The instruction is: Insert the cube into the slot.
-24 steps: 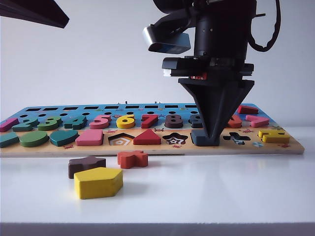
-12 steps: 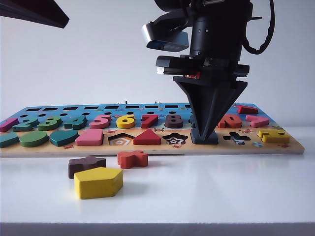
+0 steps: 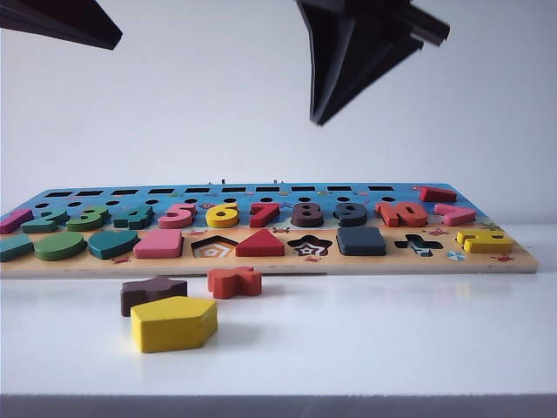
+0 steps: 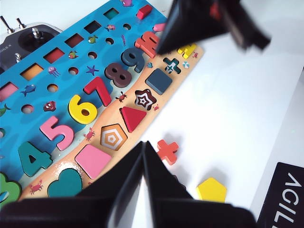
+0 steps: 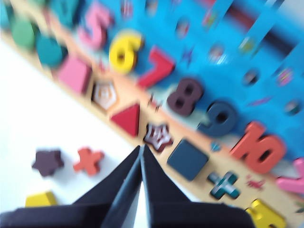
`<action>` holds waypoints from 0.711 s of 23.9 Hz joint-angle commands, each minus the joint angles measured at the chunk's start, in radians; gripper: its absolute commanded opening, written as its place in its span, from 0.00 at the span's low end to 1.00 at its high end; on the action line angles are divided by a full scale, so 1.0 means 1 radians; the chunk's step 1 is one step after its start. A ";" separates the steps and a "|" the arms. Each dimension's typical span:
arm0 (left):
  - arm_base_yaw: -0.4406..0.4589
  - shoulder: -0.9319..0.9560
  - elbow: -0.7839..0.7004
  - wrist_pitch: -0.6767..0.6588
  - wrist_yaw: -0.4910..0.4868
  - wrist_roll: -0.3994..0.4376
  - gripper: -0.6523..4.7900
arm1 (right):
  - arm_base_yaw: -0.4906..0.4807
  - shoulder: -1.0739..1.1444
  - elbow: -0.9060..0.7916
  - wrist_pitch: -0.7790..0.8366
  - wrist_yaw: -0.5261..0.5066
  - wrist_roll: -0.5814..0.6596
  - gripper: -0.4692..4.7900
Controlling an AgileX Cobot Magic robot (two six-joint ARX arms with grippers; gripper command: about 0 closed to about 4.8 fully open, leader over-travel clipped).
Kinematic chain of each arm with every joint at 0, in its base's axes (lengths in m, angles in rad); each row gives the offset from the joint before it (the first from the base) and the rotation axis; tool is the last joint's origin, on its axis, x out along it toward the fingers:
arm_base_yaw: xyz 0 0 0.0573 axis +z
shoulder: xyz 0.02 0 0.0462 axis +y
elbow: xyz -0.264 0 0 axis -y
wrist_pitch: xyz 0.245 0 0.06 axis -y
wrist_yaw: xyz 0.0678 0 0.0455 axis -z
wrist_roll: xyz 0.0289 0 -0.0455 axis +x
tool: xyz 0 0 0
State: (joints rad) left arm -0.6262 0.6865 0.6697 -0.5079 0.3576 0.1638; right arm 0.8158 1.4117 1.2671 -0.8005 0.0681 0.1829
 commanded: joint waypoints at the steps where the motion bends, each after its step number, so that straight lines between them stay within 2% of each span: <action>1: -0.001 0.000 0.005 0.018 0.001 0.001 0.15 | -0.001 -0.042 0.000 0.035 0.094 0.026 0.07; 12: 0.020 -0.008 0.005 0.043 -0.028 0.000 0.15 | -0.006 -0.070 -0.006 0.036 0.229 0.049 0.07; 17: 0.047 -0.007 0.005 0.069 -0.029 0.001 0.15 | -0.005 -0.084 -0.016 0.037 0.240 0.060 0.07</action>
State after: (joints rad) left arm -0.5831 0.6792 0.6697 -0.4633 0.3294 0.1638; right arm 0.8104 1.3445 1.2564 -0.7715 0.2962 0.2337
